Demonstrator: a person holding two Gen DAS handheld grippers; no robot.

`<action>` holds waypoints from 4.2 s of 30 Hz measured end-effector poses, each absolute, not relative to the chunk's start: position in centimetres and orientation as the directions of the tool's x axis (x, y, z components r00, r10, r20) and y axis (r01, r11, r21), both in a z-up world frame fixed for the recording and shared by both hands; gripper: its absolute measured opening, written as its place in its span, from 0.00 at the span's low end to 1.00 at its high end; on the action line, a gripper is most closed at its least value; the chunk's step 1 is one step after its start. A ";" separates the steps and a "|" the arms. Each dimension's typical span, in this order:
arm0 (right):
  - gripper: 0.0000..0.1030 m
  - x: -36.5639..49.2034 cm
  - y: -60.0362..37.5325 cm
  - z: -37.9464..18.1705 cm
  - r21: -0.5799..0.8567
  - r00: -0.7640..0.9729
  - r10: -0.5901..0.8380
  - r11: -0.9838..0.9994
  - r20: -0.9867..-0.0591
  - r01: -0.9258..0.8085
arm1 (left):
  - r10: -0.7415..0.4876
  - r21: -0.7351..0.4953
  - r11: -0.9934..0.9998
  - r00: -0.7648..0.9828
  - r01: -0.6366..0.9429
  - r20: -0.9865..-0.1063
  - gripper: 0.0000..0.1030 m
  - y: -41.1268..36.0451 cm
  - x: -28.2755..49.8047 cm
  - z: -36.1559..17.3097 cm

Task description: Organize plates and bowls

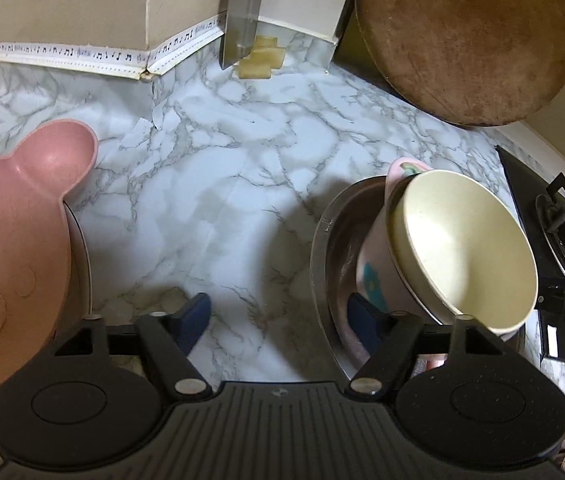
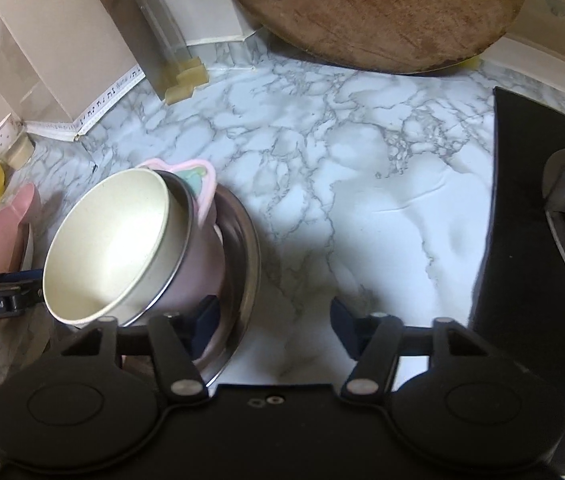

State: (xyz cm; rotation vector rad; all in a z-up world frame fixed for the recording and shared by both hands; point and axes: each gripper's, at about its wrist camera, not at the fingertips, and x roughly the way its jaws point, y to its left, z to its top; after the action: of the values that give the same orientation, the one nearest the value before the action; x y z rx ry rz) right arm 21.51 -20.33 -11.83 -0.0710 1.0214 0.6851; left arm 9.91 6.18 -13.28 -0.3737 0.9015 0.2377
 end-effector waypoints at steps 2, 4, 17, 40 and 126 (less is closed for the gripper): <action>0.51 21.6 -20.0 -12.0 0.246 0.337 0.487 0.793 -0.806 -0.558 | 0.035 -0.223 0.907 0.593 -0.356 -0.804 0.63 6.2 10.3 -13.5; 0.47 21.7 -19.8 -12.1 0.250 0.326 0.488 0.789 -0.810 -0.561 | 0.034 -0.224 0.906 0.592 -0.358 -0.805 0.63 6.1 10.6 -13.6; 0.30 22.2 -18.7 -12.6 0.255 0.318 0.483 0.794 -0.816 -0.552 | 0.016 -0.244 0.891 0.565 -0.382 -0.825 0.49 6.3 11.3 -14.3; 0.13 21.4 -17.4 -12.3 0.263 0.304 0.461 0.816 -0.834 -0.515 | -0.025 -0.245 0.922 0.587 -0.299 -0.809 0.11 5.1 11.6 -13.3; 0.13 10.8 11.4 -7.7 0.199 0.177 0.587 0.518 -0.790 -0.832 | 0.303 -0.224 0.709 0.576 -0.669 -0.759 0.12 26.4 -7.8 -11.6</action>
State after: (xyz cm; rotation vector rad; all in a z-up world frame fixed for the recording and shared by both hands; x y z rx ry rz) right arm 10.75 11.39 -7.75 -0.3054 0.9521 1.0263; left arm -7.79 26.41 -11.55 -0.5330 0.7602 0.6016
